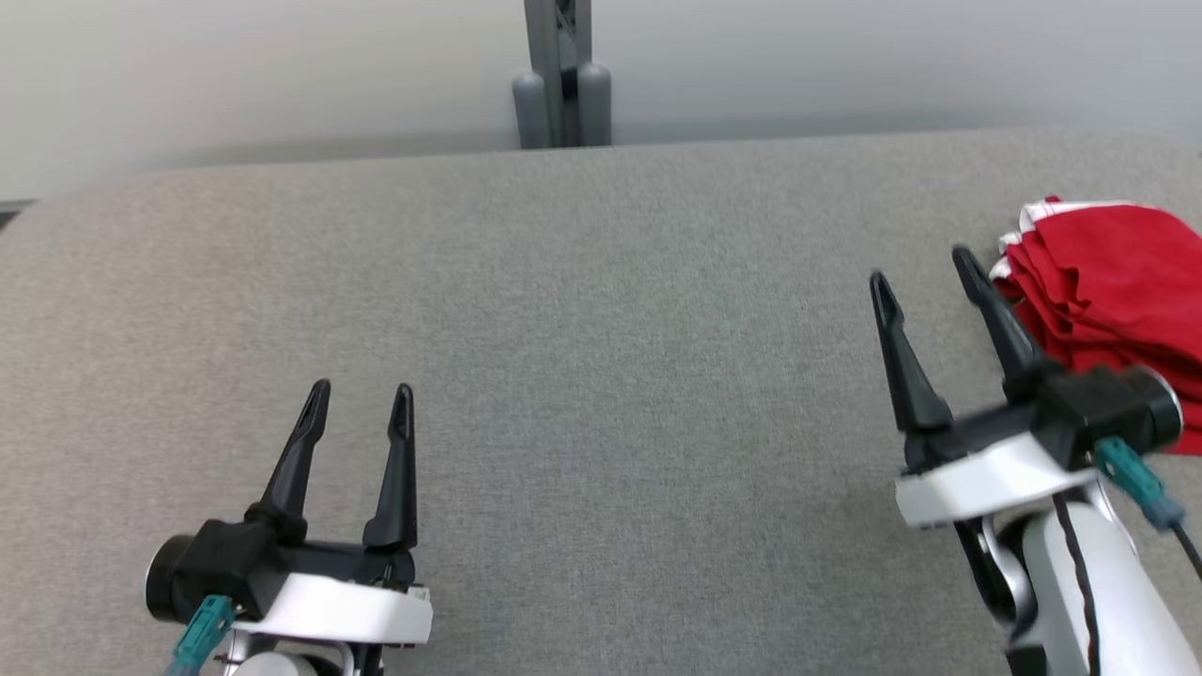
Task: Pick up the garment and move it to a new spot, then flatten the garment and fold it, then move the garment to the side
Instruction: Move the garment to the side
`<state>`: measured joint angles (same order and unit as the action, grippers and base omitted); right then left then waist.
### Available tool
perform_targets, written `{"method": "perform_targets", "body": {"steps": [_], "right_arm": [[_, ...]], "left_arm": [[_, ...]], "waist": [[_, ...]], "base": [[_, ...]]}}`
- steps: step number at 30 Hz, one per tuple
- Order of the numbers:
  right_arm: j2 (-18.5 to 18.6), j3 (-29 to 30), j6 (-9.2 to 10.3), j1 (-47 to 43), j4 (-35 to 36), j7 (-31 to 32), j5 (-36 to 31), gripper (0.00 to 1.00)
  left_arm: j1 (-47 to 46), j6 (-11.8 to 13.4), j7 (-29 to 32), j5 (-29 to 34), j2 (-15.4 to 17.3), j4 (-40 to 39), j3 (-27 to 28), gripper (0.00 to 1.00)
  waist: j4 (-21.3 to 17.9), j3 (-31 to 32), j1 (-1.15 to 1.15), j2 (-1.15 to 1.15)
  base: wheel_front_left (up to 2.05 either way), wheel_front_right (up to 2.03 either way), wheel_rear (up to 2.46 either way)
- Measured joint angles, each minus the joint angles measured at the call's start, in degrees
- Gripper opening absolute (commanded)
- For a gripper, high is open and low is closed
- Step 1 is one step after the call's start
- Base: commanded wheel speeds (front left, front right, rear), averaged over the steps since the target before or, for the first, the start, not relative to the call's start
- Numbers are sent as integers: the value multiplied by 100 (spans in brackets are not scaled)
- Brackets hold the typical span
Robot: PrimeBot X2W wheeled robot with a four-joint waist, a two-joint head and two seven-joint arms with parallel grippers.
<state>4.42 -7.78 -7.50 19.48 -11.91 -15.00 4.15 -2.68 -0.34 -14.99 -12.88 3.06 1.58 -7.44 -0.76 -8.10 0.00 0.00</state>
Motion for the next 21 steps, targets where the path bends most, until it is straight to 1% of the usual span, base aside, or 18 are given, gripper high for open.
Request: {"method": "perform_targets", "body": {"steps": [3, 6, 12, 16, 21], "right_arm": [[-18, 137, 0, -480, 191, 0, 53, 100], [-68, 260, 0, -882, 347, 0, 258, 100], [-125, 575, 1, -1502, 561, 0, 247, 100], [-152, 560, 0, -1818, 633, 0, 167, 100], [-155, 569, 0, -1979, 697, 0, 234, 100]], "left_arm": [[155, -11, 0, -157, -13, -34, 86, 100], [292, -47, 0, -277, -15, -116, 144, 100], [501, -58, 0, -285, -22, -169, 62, 100], [626, -33, 0, -259, -20, -102, 14, 100], [700, -27, 0, -218, -23, 32, -2, 100]], "waist": [[76, 195, 0, 0], [157, 340, 0, 0], [305, 477, 0, 0], [357, 538, 0, 0], [370, 628, 0, 0]], "base": [[0, 0, 0], [0, 0, 0], [0, 0, 0], [0, 0, 0], [0, 0, 0]]}}
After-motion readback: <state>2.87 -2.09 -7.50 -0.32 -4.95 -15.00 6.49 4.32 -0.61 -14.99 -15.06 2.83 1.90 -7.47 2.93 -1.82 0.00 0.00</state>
